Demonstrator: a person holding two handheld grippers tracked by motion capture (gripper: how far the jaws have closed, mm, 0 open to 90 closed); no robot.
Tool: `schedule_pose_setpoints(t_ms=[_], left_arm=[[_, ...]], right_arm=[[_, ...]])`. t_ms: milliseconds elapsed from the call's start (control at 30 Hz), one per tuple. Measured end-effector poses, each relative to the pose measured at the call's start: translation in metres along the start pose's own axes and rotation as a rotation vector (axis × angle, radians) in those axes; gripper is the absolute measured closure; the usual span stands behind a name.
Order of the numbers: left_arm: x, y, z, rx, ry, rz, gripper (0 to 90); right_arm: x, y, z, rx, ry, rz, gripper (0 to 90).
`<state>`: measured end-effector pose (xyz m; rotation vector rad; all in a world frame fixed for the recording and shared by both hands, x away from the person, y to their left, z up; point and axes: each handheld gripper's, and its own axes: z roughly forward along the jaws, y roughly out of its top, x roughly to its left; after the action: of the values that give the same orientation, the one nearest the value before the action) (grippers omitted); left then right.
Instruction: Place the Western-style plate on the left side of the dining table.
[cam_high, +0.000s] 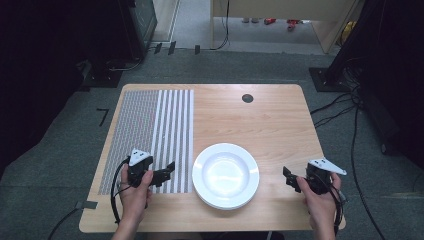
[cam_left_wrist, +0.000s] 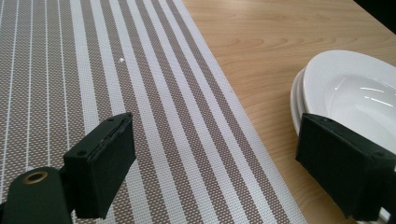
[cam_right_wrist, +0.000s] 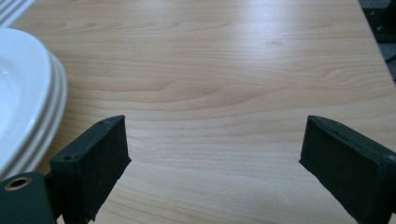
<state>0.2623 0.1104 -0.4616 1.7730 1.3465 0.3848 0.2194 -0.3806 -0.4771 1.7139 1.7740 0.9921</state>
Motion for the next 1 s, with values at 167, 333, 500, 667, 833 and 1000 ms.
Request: schedule_pose_setpoints(t_ms=[167,333,500,667,833,1000], left_arm=[[-0.003,-0.001,0.002,0.003,-0.009,0.001,12.2],[-0.009,-0.003,0.006,0.014,-0.02,0.014,12.3],[-0.015,-0.005,0.009,0.023,-0.037,0.019,12.4],[-0.022,-0.007,0.013,0.032,-0.038,0.032,13.2],[-0.031,-0.009,0.017,0.043,-0.054,0.049,13.3],[-0.036,-0.011,0.02,0.046,-0.079,0.043,13.4]], right_arm=[[0.015,0.003,0.001,-0.012,0.032,-0.015,7.9],[0.026,0.004,0.002,-0.021,0.062,-0.024,8.0],[0.035,0.004,0.005,-0.021,0.085,-0.036,7.9],[0.043,0.004,0.007,-0.021,0.101,-0.035,8.0],[0.05,0.005,0.009,-0.031,0.097,-0.015,14.2],[0.057,0.004,0.012,-0.035,0.12,-0.021,14.8]])
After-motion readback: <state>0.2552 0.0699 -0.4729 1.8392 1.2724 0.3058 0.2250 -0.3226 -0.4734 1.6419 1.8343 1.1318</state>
